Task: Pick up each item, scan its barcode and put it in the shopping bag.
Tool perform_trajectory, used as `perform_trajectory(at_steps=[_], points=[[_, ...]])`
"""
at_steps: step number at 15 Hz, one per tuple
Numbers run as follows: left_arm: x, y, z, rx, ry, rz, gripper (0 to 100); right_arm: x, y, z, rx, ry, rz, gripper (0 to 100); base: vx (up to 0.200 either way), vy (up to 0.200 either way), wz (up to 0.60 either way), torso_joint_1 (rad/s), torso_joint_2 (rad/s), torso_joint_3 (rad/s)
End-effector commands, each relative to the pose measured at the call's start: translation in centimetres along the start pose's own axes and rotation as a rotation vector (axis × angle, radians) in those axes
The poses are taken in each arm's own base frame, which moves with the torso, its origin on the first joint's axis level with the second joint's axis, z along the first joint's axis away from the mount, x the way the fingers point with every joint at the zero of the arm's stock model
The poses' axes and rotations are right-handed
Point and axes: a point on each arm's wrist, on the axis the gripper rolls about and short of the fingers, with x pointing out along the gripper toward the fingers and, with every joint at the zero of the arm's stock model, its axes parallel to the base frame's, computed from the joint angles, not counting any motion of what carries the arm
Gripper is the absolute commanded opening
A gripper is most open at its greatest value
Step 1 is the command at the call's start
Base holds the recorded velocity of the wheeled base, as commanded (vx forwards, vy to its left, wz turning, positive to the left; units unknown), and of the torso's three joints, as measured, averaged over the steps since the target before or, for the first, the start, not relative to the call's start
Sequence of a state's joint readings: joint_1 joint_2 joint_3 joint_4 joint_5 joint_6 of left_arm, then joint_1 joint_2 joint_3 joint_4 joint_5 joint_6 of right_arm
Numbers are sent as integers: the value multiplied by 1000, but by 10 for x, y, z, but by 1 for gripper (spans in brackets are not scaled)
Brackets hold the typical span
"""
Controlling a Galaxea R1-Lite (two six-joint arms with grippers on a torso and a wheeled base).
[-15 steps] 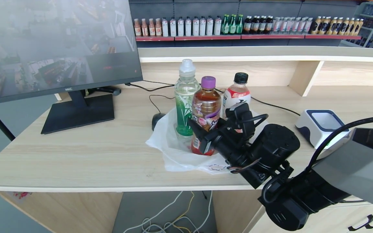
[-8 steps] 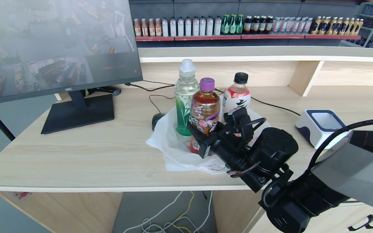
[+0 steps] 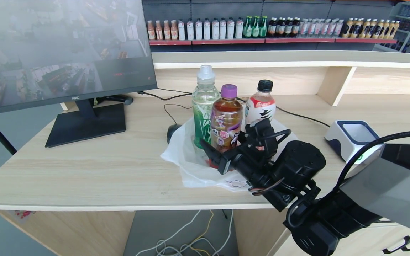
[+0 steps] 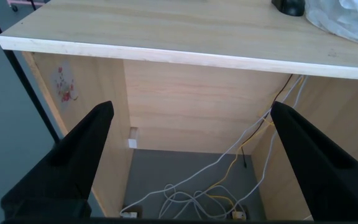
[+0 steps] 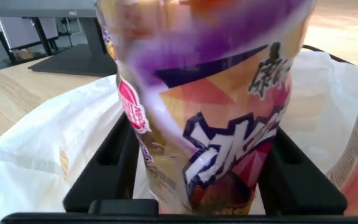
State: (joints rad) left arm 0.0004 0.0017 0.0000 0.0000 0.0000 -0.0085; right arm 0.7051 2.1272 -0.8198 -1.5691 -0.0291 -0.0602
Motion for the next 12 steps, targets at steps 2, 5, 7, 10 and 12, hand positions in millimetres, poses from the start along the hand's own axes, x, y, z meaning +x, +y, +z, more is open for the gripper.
perform_trajectory(at_steps=[2,5,7,10,12], points=[[0,0,0,4,-2,0,100,-2,0,-4,-3,16,0,100,0,0,0,0,0,0],[0,0,0,2,0,0,100,-7,6,0,1,19,13,100,0,0,0,0,0,0],[0,0,0,2,0,1,100,-15,6,1,1,38,16,100,0,0,0,0,0,0],[0,0,0,2,0,0,100,-22,3,9,-1,34,10,100,0,0,0,0,0,0],[0,0,0,4,-2,0,100,-26,5,13,1,34,17,100,0,0,0,0,0,0]])
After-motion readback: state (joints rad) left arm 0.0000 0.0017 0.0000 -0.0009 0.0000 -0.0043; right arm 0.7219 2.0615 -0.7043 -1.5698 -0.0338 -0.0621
